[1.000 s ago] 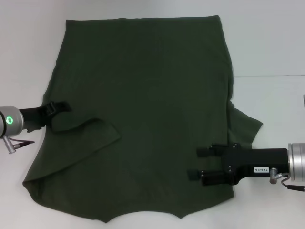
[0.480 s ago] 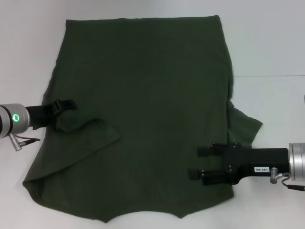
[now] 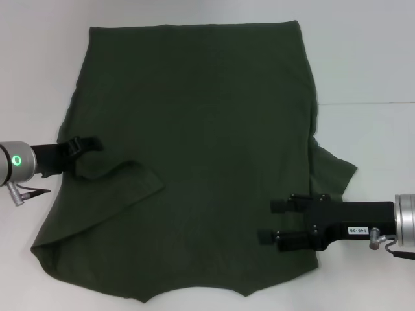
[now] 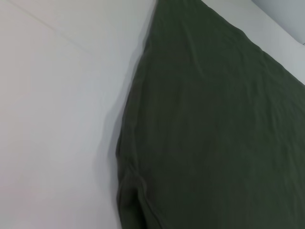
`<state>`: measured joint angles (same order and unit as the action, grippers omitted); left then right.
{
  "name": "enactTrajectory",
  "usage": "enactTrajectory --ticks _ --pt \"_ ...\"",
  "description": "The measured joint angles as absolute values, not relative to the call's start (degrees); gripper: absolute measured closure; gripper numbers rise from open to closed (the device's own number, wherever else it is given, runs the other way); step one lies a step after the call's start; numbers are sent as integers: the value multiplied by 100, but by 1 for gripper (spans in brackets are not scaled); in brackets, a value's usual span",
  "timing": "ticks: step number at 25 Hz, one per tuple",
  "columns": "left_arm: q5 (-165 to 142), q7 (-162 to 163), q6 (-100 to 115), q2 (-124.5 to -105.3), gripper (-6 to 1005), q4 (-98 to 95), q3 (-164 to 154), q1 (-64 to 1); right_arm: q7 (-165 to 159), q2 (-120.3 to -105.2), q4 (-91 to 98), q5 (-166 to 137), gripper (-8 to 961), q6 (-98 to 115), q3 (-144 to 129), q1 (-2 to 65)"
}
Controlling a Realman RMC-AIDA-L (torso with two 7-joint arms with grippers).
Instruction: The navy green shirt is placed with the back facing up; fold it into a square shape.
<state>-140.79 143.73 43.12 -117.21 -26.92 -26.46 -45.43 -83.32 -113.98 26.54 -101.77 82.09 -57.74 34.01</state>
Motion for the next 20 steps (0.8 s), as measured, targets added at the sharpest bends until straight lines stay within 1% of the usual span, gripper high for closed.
enactTrajectory --ticks 6,20 --pt "-14152 14375 4334 -11688 196 -2696 -2646 -4498 -8332 -11399 2654 -10178 36 8209 -5774 3401" --pt "-14039 14386 4612 -11700 196 -2638 -2612 -4520 -8332 -11399 2654 -10178 36 8209 -5774 3408"
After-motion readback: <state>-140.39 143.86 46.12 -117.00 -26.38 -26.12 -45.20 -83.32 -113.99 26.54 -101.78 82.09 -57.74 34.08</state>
